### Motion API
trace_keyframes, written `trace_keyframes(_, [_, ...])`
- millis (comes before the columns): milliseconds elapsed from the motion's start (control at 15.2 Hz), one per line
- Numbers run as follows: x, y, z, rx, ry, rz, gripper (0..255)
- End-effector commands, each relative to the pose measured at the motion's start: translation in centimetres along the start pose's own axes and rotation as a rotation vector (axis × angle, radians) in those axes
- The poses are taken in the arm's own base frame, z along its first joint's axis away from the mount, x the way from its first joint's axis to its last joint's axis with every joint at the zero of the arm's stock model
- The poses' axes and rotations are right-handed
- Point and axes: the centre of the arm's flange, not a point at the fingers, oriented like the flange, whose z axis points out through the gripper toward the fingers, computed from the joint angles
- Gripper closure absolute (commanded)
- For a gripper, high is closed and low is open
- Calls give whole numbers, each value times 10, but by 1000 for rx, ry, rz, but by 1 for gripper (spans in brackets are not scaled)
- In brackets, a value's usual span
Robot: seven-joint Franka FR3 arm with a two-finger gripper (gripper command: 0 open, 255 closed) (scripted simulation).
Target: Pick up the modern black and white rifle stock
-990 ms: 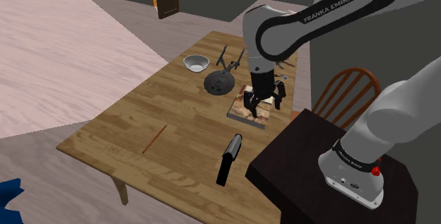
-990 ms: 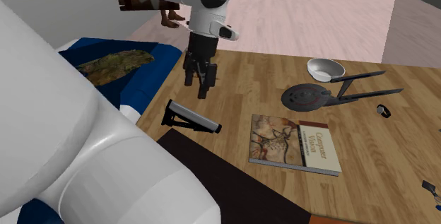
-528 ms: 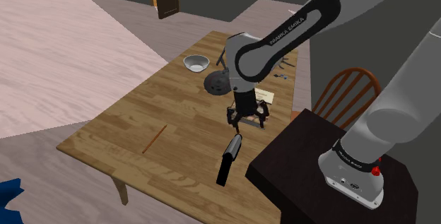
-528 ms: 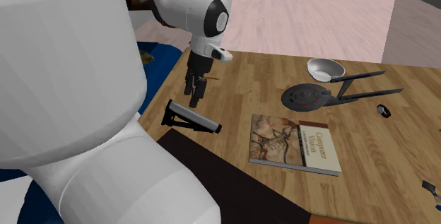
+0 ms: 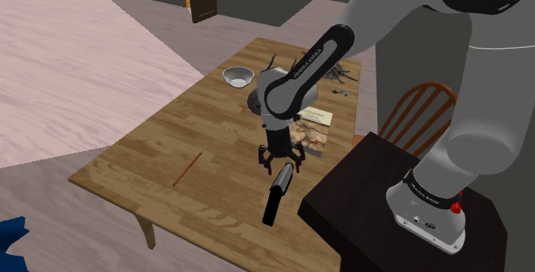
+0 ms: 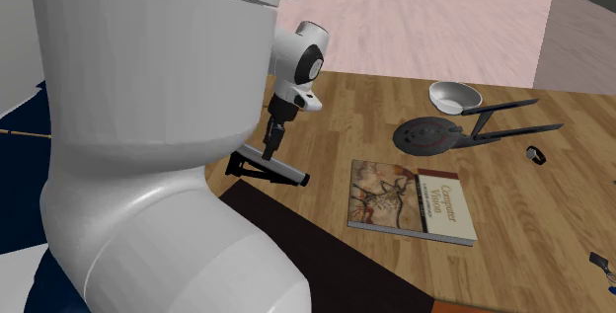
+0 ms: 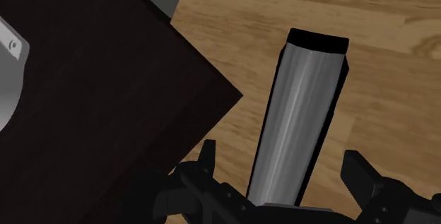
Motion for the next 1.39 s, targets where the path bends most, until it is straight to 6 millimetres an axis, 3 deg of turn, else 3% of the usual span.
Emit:
trace_keyframes(0, [4, -7, 11, 2, -5, 13, 0])
trace_keyframes(462, [16, -15, 37, 2, -5, 13, 0])
trace_keyframes(528, [16, -15, 36, 2, -4, 13, 255])
trace_keyframes(1122, [16, -15, 37, 2, -5, 13, 255])
trace_keyframes(1320, [10, -11, 23, 2, -5, 13, 255])
